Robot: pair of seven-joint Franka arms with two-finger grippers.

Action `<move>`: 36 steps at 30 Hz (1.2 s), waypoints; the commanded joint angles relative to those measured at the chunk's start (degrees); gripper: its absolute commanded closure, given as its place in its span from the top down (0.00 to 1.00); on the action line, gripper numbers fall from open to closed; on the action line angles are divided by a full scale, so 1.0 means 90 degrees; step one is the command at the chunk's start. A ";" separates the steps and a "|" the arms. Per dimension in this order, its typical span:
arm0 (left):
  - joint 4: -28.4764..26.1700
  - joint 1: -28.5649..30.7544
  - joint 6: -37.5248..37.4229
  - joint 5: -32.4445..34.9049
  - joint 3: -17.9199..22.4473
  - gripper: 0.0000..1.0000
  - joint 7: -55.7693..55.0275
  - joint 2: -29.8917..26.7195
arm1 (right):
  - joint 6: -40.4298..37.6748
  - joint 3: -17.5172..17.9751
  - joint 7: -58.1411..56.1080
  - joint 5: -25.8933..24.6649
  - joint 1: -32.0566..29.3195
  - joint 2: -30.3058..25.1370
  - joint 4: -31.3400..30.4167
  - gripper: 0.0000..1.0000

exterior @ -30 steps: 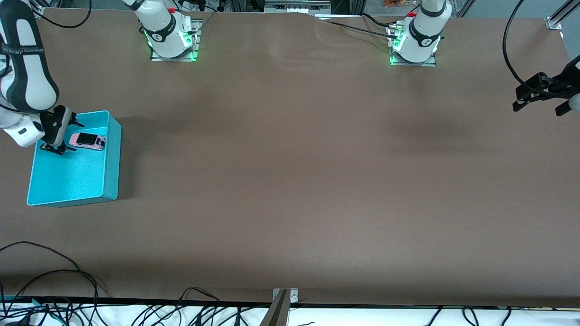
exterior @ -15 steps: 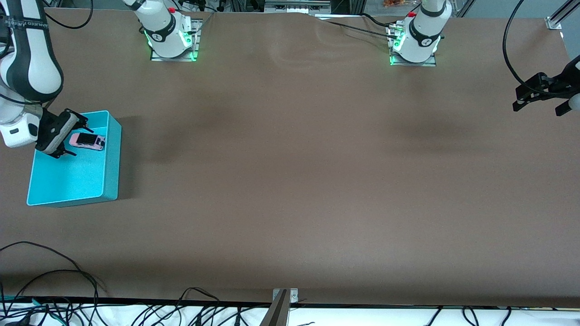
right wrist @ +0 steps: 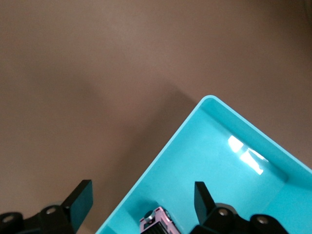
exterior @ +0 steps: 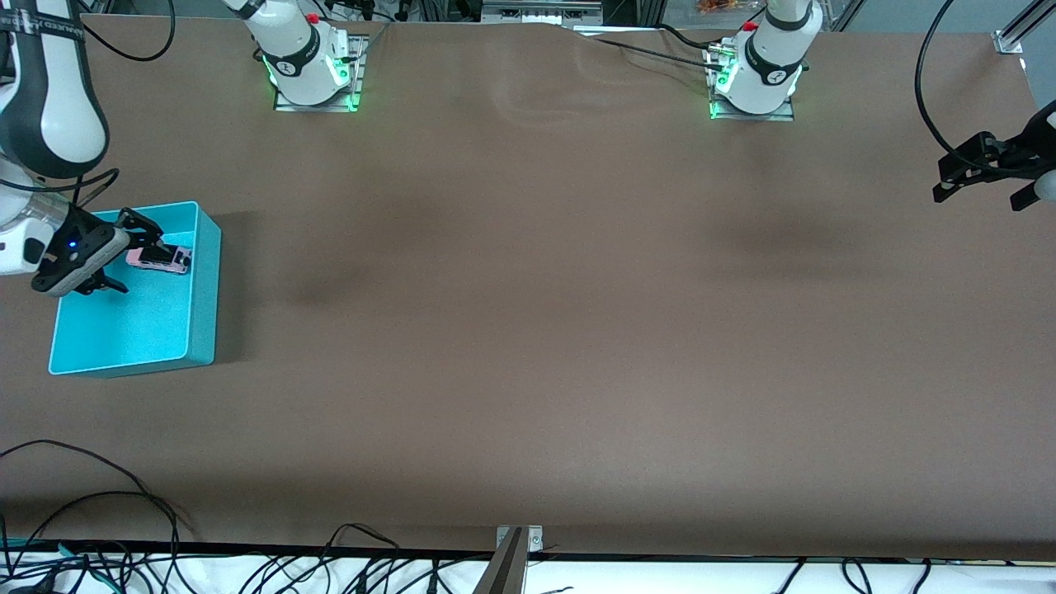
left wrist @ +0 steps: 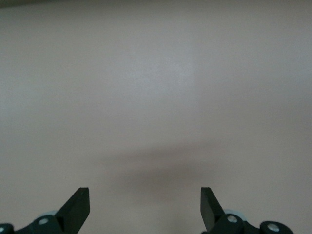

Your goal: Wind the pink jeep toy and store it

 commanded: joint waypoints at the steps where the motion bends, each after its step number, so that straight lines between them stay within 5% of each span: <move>1: 0.0198 0.0021 -0.0148 -0.0002 -0.0014 1.00 -0.0047 0.0095 | -0.0377 0.0092 0.0718 0.0081 -0.0048 0.0008 0.0378 0.92; 14: 0.0207 0.0021 -0.0138 -0.0002 -0.0023 1.00 -0.0047 0.0095 | -0.0903 0.0541 0.2289 -0.0094 -0.0019 -0.0011 0.1032 0.92; 26: 0.0198 0.0021 -0.0138 -0.0002 -0.0014 1.00 -0.0047 0.0095 | -0.1967 0.0931 0.4467 -0.1491 -0.0009 -0.0021 0.1979 0.96; 36: 0.0207 0.0021 -0.0138 -0.0002 -0.0014 1.00 -0.0047 0.0095 | -0.2603 0.0951 0.5854 -0.1511 -0.0009 -0.0011 0.2361 0.99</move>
